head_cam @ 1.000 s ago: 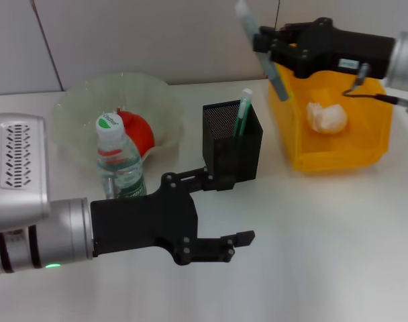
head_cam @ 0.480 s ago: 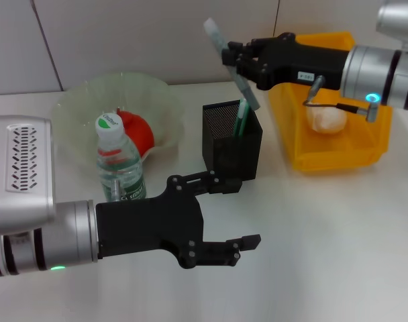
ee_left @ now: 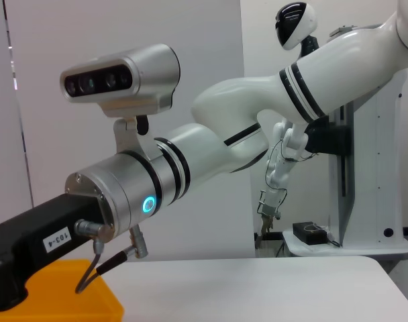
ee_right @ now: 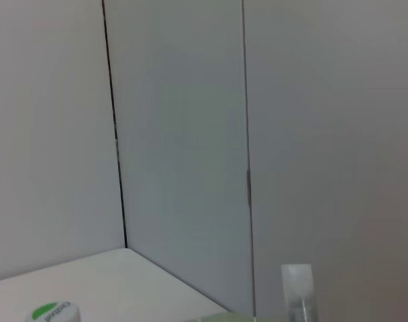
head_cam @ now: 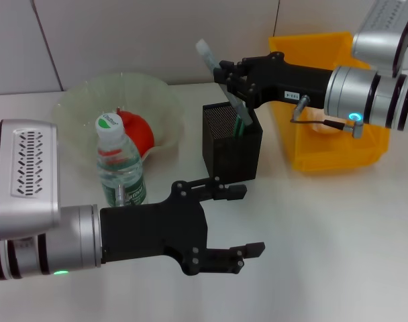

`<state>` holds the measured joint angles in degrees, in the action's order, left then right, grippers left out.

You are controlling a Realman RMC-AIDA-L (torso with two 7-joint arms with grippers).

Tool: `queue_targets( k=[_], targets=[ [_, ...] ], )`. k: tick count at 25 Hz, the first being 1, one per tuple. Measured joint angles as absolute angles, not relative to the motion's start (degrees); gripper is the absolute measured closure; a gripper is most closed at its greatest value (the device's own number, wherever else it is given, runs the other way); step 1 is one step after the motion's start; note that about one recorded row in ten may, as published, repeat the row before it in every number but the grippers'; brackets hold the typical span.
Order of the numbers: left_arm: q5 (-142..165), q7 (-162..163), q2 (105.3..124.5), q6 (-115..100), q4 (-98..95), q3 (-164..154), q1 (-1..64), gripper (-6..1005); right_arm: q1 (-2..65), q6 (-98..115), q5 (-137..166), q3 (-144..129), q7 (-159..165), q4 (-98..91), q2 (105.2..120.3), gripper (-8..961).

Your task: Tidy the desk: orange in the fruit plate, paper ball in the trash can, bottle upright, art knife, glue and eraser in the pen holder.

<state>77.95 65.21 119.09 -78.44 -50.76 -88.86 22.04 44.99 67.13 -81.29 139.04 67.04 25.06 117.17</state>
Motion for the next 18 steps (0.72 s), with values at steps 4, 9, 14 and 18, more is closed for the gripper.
queue_targets(
  k=[4,9,14,18],
  targets=[
    [77.95,65.1,119.09,-78.4,-50.74,-89.03,21.95,187,44.85,67.03,-81.33,139.04,66.69,24.86,117.17,746],
    [77.43,64.68,119.02,-78.39,-50.74,-89.39,21.94,187,44.71,66.76,-81.33,139.04,66.66,24.82,117.17,742],
    [77.42,64.64,118.94,-78.53,-50.71,-89.4,21.97,187,44.53,65.31,-81.33,139.04,66.97,24.79,117.19,739],
    [77.39,64.56,118.91,-78.57,-50.71,-89.39,21.86,186,44.56,65.03,-81.33,139.04,67.21,24.78,117.28,736]
  ],
)
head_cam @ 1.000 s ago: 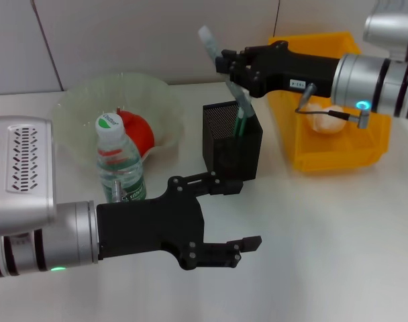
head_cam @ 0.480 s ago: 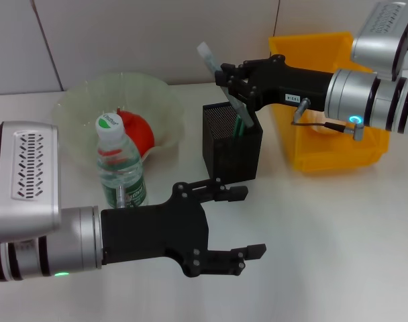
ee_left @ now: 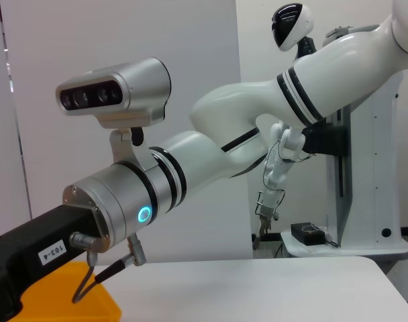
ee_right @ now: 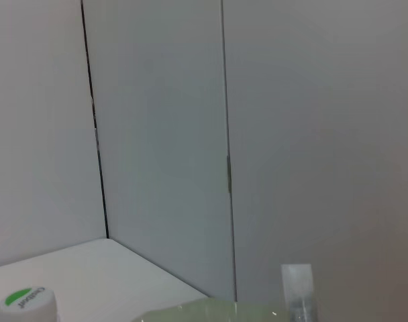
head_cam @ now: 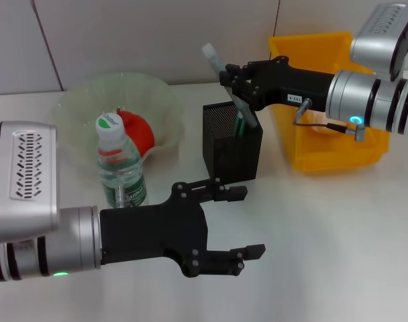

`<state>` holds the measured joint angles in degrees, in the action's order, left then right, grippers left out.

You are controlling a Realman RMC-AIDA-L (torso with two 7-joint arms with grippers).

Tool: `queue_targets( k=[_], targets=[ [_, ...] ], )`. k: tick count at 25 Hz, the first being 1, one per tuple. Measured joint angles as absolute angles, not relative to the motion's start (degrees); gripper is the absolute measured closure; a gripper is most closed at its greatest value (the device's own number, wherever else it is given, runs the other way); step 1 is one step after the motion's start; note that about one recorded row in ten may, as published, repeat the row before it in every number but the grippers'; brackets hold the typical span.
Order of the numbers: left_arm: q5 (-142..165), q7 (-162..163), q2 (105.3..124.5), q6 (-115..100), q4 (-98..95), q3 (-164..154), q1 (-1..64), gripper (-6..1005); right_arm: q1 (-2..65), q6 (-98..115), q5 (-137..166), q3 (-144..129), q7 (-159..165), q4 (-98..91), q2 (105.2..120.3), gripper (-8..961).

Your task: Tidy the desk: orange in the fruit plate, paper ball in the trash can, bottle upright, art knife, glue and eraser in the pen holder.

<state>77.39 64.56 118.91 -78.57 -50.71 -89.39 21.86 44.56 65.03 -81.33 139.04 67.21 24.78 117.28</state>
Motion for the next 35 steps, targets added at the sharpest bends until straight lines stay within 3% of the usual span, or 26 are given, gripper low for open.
queue_targets(
  k=[15,21,26,32,35],
  targets=[
    [77.46,64.51,118.91,-78.57,-50.71,-89.42,21.77,187,45.16,65.09,-81.21,139.04,68.2,24.85,117.43,725],
    [77.45,64.75,118.78,-78.39,-50.71,-89.44,21.8,187,44.26,66.73,-82.38,139.05,67.27,26.68,117.43,534],
    [77.39,65.24,118.69,-78.35,-50.67,-88.91,21.59,186,40.44,71.62,-85.06,139.05,67.06,33.35,117.67,307],
    [77.45,67.32,118.47,-78.82,-50.4,-84.96,21.39,186,34.24,77.98,-84.35,139.04,69.4,42.25,118.09,197],
    [77.78,68.35,118.14,-79.33,-50.2,-82.42,21.35,186,31.1,81.71,-83.77,139.0,70.3,45.4,118.12,192]
  ],
)
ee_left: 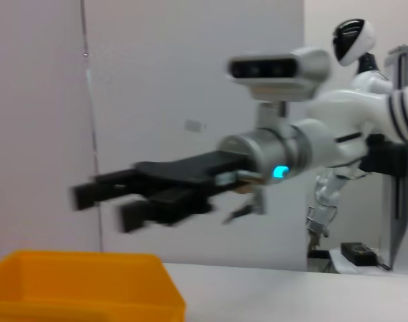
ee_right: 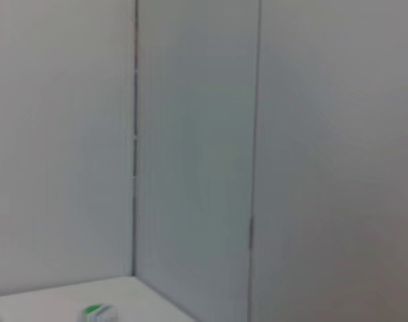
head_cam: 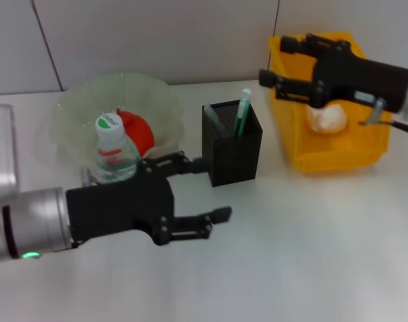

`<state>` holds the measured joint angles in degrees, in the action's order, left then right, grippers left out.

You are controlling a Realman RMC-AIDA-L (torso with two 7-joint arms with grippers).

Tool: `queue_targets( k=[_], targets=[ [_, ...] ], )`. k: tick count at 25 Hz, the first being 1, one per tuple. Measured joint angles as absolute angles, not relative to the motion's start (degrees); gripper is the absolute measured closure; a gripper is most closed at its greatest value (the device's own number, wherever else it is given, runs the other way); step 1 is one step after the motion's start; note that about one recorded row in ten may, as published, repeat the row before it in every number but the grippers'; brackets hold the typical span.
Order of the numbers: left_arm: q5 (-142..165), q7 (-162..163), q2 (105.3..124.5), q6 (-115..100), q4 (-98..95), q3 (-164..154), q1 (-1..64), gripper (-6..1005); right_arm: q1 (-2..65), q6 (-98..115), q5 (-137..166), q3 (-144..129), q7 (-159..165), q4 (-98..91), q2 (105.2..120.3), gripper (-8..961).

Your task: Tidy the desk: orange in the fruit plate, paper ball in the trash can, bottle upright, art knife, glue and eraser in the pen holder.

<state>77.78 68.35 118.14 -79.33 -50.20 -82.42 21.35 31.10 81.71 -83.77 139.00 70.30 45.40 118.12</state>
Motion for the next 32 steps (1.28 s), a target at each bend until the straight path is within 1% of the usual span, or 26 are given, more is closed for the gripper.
queue_targets(
  k=[3,6,7,8,12,16,22,32],
  targets=[
    [78.0,69.05,117.7,-79.95,-50.21,-81.08,21.34,186,28.18,86.36,-82.19,138.96,71.77,48.27,118.32,188],
    [78.78,70.52,116.65,-82.82,-50.03,-77.79,21.8,186,25.34,90.15,-79.53,138.67,73.97,51.97,118.96,185],
    [78.94,70.91,116.21,-83.7,-50.01,-76.89,21.87,186,23.41,93.04,-78.45,136.93,74.7,54.2,119.15,185],
    [79.12,71.22,115.96,-84.32,-50.0,-76.22,21.88,187,23.41,93.04,-78.45,136.93,74.7,54.2,119.15,185],
    [81.35,72.5,115.07,-87.74,-49.97,-71.79,21.86,187,19.49,96.59,-78.24,131.5,77.07,59.05,119.09,186],
    [84.84,72.22,115.24,-90.95,-49.92,-67.53,21.16,187,15.74,97.36,-78.19,126.11,78.91,63.74,119.16,186],
    [88.31,72.35,115.42,-91.56,-49.92,-66.29,20.67,186,12.71,99.01,-76.8,121.64,80.34,67.08,119.22,185],
    [89.03,72.34,114.75,-92.8,-49.83,-66.21,20.24,186,11.41,100.24,-76.78,121.28,80.49,67.79,119.2,185]
  ],
)
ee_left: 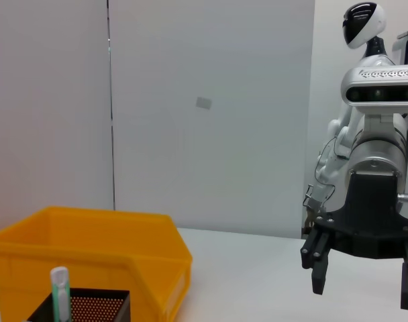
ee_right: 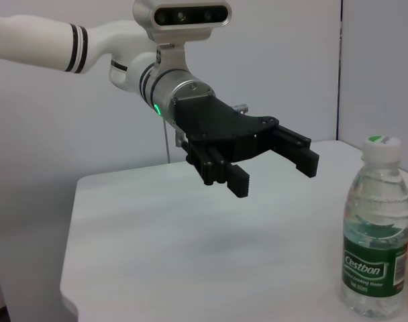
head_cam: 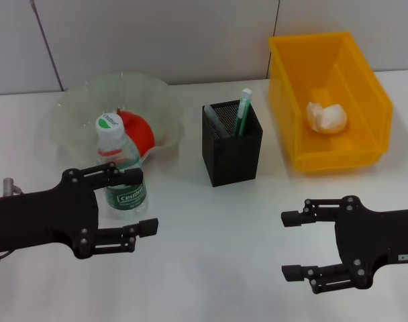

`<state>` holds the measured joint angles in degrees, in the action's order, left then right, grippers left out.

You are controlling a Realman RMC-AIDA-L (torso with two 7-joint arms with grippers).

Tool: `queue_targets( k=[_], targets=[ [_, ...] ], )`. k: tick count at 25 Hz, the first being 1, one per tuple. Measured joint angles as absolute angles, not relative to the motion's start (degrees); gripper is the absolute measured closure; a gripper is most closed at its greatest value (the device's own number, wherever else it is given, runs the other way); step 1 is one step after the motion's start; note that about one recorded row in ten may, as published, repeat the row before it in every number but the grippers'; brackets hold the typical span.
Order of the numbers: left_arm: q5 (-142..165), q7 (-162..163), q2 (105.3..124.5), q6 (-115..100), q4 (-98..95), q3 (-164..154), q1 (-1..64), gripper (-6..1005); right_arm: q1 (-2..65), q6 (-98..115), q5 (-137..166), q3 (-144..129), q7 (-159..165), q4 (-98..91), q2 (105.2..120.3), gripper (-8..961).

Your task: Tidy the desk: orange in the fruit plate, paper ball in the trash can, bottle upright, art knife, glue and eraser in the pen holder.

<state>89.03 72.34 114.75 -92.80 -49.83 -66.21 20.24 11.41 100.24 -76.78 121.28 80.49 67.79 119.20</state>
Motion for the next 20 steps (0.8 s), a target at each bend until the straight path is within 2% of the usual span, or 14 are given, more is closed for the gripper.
queue_targets(
  k=[5,20],
  targets=[
    [90.05,72.29,114.48,-92.86,-49.83,-66.45,19.97,186,11.26,100.2,-76.79,121.37,80.51,67.89,119.17,185],
    [93.33,72.27,115.58,-92.95,-49.83,-65.54,19.91,186,12.19,99.75,-76.79,121.2,80.49,67.77,119.36,185]
  ],
)
